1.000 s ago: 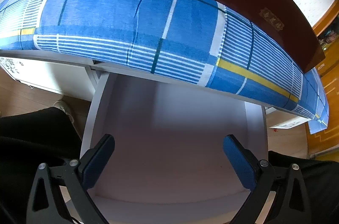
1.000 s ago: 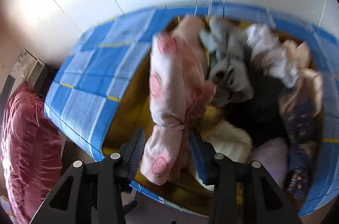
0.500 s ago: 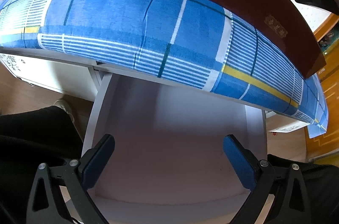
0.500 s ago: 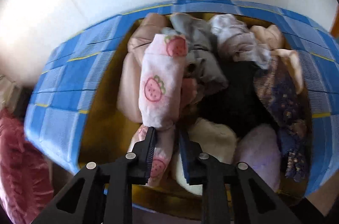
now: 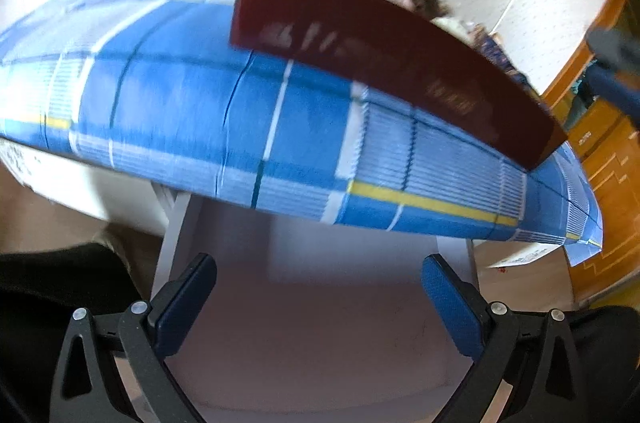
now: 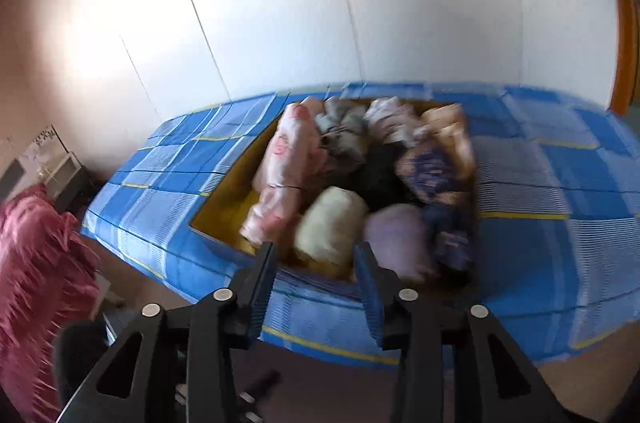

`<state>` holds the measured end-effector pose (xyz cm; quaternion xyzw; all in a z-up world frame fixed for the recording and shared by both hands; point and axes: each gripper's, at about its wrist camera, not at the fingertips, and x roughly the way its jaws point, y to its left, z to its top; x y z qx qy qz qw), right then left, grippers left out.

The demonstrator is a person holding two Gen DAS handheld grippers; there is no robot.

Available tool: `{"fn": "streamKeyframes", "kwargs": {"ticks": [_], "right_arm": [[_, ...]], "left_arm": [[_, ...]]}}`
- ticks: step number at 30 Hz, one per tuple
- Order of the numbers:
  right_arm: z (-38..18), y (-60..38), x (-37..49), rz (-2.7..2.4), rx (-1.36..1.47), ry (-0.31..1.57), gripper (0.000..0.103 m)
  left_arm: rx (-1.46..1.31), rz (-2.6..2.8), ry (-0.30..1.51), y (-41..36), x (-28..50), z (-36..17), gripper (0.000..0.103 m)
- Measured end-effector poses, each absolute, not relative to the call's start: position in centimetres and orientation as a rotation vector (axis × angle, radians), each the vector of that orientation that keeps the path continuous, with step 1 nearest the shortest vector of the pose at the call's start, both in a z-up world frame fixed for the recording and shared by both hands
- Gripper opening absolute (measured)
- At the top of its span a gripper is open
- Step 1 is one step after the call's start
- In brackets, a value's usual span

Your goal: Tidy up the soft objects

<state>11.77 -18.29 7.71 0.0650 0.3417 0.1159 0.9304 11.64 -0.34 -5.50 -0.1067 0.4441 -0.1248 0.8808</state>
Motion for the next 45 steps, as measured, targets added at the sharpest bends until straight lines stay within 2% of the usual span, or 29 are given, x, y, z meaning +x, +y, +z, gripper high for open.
{"fn": "streamKeyframes", "kwargs": {"ticks": [5, 8, 16, 18, 21, 22, 23, 25, 27, 29, 31, 38, 45], "right_arm": [[7.4, -20.6, 7.2, 0.155, 0.047, 0.646, 0.046], [6.3, -21.6, 5.7, 0.142, 0.049, 0.676, 0.050], [2.8, -22.3, 3.0, 0.115, 0.084, 0.747, 0.052], [2.7, -22.1, 1.9, 0.092, 0.066, 0.710, 0.052], [3.7, -20.9, -0.8, -0.022, -0.050, 0.552, 0.053], [4.1, -20.5, -1.5, -0.053, -0.085, 0.509, 0.060], [4.2, -20.2, -1.9, -0.073, -0.097, 0.494, 0.081], [3.5, -20.0, -2.1, -0.101, -0.086, 0.524, 0.100], [2.4, -20.2, -1.9, -0.062, -0.050, 0.598, 0.099], [1.3, -20.4, -1.8, -0.031, 0.002, 0.673, 0.088], [0.4, -20.6, -2.1, -0.006, 0.050, 0.722, 0.084], [-1.0, -20.7, -3.4, 0.013, 0.070, 0.830, 0.085], [0.6, -21.3, -5.1, -0.058, 0.047, 0.750, 0.086]], "left_arm": [[-0.150, -0.269, 0.862, -1.2, 10.5, -4.0, 0.103], [-0.113, -0.280, 0.825, -1.8, 9.8, -3.2, 0.103], [-0.077, -0.242, 0.718, -2.0, 6.4, -0.8, 0.103], [-0.070, -0.220, 0.707, -2.1, 5.4, -0.4, 0.103], [-0.065, -0.202, 0.695, -1.8, 4.2, 0.1, 0.103], [-0.064, -0.206, 0.687, -1.8, 4.1, 0.1, 0.103], [-0.060, -0.207, 0.671, -1.8, 3.6, 0.3, 0.103], [-0.045, -0.191, 0.651, -1.9, 2.7, 0.6, 0.103], [-0.035, -0.165, 0.653, -1.8, 1.9, 0.7, 0.103], [-0.035, -0.148, 0.673, -1.6, 1.3, 0.5, 0.103], [-0.047, -0.126, 0.705, -1.3, 0.9, 0.3, 0.103], [-0.028, -0.089, 0.750, -1.3, -0.5, -0.1, 0.103], [0.051, -0.076, 0.717, -2.6, -2.0, 0.5, 0.103]]}}
